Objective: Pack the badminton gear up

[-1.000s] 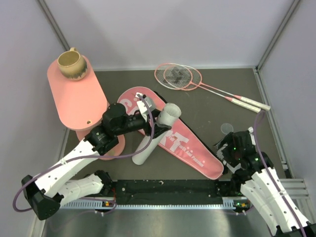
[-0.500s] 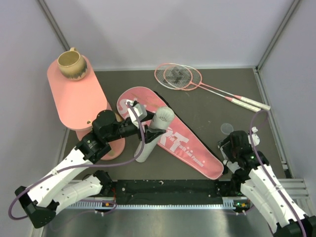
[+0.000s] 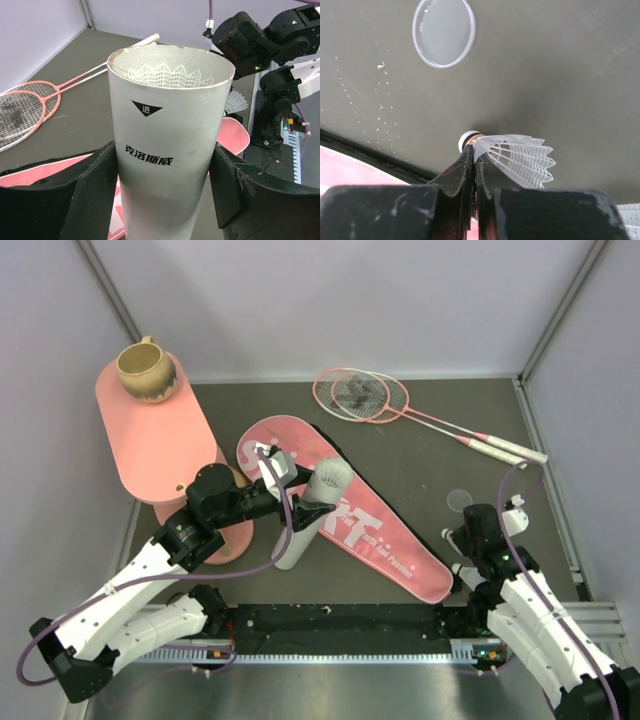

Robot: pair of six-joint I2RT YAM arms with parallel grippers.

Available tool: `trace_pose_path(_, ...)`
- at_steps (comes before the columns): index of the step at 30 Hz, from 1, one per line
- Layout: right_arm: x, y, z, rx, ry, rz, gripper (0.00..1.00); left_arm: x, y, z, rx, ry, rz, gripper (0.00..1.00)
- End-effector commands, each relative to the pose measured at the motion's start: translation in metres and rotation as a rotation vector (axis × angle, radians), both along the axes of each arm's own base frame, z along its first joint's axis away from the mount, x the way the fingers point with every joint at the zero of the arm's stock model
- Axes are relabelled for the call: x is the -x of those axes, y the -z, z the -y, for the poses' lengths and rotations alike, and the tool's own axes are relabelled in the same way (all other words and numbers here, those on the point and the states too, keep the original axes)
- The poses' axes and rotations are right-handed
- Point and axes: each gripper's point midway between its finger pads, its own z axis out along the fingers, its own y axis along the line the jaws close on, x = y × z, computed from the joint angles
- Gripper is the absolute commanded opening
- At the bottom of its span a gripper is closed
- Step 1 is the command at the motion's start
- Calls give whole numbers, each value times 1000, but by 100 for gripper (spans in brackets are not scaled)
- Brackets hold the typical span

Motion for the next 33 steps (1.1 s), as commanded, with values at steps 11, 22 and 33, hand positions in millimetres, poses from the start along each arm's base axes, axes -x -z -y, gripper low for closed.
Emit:
trace_pose_path(11,-25,-211,-113,105,-978,572,0,-8,-3,6,2,-4,27,3)
trace_pose_path(22,19,-338,-176,55,-1354,696,0,-6,7,15,-21,43,-18,3)
trace_pose_path(33,35,-350,-222,21,-1510,688,0,2,10,21,-26,101,-50,3)
